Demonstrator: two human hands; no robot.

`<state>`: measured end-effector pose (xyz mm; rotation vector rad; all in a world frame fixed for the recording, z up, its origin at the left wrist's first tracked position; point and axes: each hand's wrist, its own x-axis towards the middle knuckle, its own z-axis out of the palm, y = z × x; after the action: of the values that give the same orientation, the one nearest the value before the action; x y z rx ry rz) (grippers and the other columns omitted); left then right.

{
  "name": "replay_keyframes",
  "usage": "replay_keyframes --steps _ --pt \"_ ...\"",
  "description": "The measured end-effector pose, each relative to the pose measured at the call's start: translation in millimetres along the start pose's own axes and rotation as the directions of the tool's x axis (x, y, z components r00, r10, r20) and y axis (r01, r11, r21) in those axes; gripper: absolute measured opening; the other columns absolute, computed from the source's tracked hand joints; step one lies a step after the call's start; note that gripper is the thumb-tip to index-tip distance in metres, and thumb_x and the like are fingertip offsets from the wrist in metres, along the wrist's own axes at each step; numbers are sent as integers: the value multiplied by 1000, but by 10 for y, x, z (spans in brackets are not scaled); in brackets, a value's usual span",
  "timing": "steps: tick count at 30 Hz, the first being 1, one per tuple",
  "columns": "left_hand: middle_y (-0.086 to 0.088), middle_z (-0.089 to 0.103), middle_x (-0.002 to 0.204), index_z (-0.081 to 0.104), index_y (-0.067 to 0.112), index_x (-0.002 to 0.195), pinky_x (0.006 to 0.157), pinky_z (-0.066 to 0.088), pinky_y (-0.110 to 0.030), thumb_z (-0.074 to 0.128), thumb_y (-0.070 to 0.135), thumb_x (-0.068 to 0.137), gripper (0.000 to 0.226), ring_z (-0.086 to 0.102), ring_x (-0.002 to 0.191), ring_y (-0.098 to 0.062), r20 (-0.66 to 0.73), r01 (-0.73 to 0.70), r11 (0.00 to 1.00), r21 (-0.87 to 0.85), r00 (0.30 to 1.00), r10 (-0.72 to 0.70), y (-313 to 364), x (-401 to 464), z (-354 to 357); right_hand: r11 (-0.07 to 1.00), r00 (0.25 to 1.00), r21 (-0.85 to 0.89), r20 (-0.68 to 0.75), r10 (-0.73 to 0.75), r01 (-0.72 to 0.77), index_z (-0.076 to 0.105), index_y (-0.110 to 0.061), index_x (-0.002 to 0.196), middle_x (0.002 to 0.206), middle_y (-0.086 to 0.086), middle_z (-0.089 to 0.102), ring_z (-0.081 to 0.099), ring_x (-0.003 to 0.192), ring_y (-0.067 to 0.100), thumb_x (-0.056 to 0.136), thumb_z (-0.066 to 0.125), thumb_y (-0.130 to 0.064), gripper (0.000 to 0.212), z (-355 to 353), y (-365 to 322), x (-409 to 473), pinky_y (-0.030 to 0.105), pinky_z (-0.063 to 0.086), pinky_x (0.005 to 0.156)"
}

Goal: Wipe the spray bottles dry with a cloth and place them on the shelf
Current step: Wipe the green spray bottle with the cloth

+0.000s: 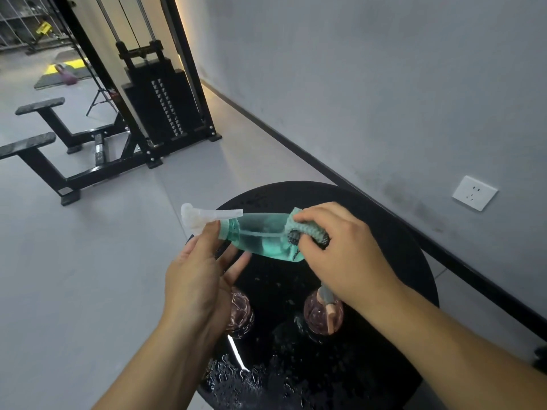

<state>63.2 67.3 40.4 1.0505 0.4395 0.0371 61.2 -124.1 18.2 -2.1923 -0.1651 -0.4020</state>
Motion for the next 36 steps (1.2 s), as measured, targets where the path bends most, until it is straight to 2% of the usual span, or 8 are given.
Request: replay_keyframes --steps 4,8,12,15,23,28,33,36 --pt "-6 83 109 73 7 117 75 67 -32 63 26 107 24 81 103 -27 3 18 1000 10 1000 -18 -13 -33 20 999 998 -5 48 -36 36 69 -26 126 124 -22 54 57 115 2 97 64 -13 32 39 -39 -45 20 58 89" --pt "-4 83 110 73 8 120 59 61 -23 63 29 107 26 80 104 -29 -1 33 999 23 999 -33 -13 -17 -5 998 996 -31 68 -59 61 70 -28 124 123 -23 54 57 114 1 95 65 -13 33 55 -52 -40 18 57 88" --pt "-8 83 110 73 4 116 78 68 -35 62 22 107 23 80 103 -28 4 3 1000 -5 1000 -3 5 19 -29 997 998 62 -38 51 -49 73 -29 118 116 -21 60 60 107 -3 96 63 -12 29 -15 7 26 20 57 84" --pt "-8 83 110 73 4 115 87 67 -39 61 20 108 22 80 104 -25 54 0 999 39 999 -2 -36 9 -26 998 1000 66 29 -5 4 72 -29 121 120 -24 58 58 114 -3 98 63 -12 31 -5 -19 -13 18 57 87" --pt "-8 82 114 73 6 112 84 67 -36 62 19 107 18 80 107 -26 75 -34 998 56 997 30 -12 37 -44 997 1000 73 -7 6 -5 73 -29 121 120 -24 62 58 114 -6 97 63 -9 32 -55 30 25 21 56 91" --pt "-6 83 111 74 7 111 80 67 -33 63 20 107 17 80 104 -22 146 -27 994 106 989 12 -43 -21 -19 996 989 14 114 -92 91 67 -32 131 132 -27 54 49 127 -5 101 60 -14 35 16 -64 -26 21 55 98" --pt "-9 82 112 73 9 102 85 67 -39 64 17 106 12 80 105 -25 121 -45 997 57 992 37 -24 26 -25 998 1000 60 0 4 -4 72 -29 118 117 -23 60 60 111 -1 96 60 -10 31 -48 3 25 24 58 87" --pt "-9 82 113 72 9 106 79 67 -34 62 16 107 12 80 102 -24 135 -36 998 56 990 28 -26 7 -9 997 999 67 16 -37 36 72 -29 122 124 -24 60 56 121 0 98 62 -10 33 -41 -6 -2 26 57 96"
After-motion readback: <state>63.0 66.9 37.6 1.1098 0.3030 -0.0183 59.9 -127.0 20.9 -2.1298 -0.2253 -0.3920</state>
